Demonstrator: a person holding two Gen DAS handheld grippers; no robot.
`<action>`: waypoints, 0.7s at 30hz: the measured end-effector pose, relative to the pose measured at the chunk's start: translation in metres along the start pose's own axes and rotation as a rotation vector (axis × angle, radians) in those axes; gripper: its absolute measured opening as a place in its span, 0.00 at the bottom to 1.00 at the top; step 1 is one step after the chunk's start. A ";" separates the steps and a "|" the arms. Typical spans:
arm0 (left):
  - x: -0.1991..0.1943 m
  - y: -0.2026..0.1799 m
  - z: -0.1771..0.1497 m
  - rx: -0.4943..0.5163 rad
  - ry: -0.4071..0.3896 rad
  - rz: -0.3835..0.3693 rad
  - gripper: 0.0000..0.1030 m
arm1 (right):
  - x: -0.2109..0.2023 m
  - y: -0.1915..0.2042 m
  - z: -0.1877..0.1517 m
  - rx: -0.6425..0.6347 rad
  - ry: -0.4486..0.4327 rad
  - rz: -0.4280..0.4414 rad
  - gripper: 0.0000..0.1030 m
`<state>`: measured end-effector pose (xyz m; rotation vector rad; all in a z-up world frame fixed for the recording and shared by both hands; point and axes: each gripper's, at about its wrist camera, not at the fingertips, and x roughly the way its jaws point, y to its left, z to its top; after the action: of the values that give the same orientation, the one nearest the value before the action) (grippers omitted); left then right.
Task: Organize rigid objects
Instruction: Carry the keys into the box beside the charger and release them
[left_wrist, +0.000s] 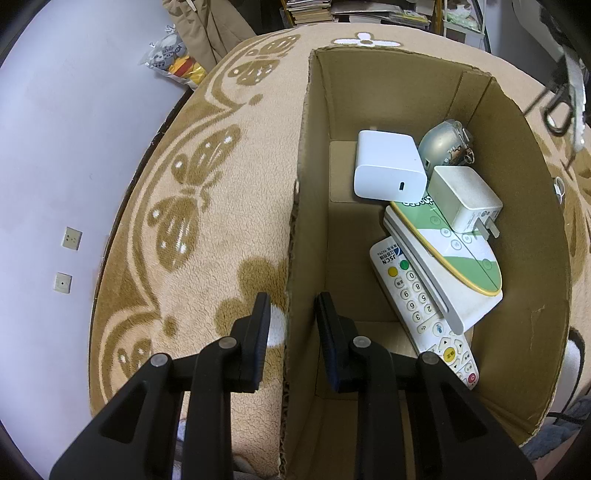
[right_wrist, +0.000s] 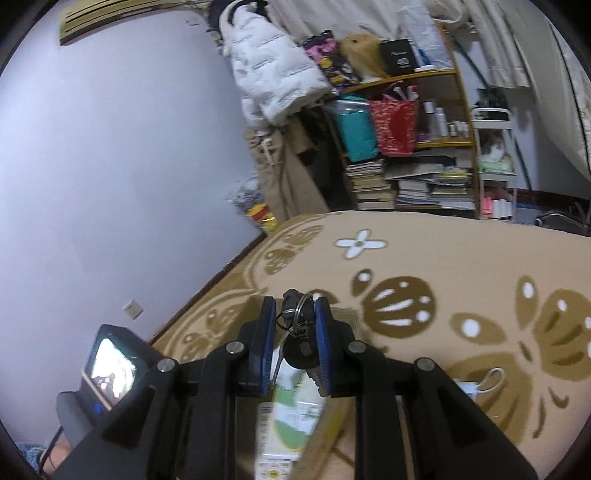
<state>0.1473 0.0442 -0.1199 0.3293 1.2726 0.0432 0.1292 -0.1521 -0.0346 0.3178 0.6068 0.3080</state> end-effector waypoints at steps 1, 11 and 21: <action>0.000 0.000 0.000 -0.001 0.000 -0.001 0.25 | 0.002 0.004 -0.002 -0.007 0.006 0.008 0.22; 0.000 0.001 0.000 -0.005 0.001 -0.007 0.25 | 0.033 0.017 -0.041 -0.066 0.177 0.005 0.22; 0.000 0.001 0.000 -0.006 0.001 -0.007 0.25 | 0.030 0.018 -0.038 -0.091 0.169 -0.021 0.23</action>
<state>0.1479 0.0454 -0.1198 0.3199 1.2748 0.0409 0.1261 -0.1173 -0.0725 0.1990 0.7594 0.3434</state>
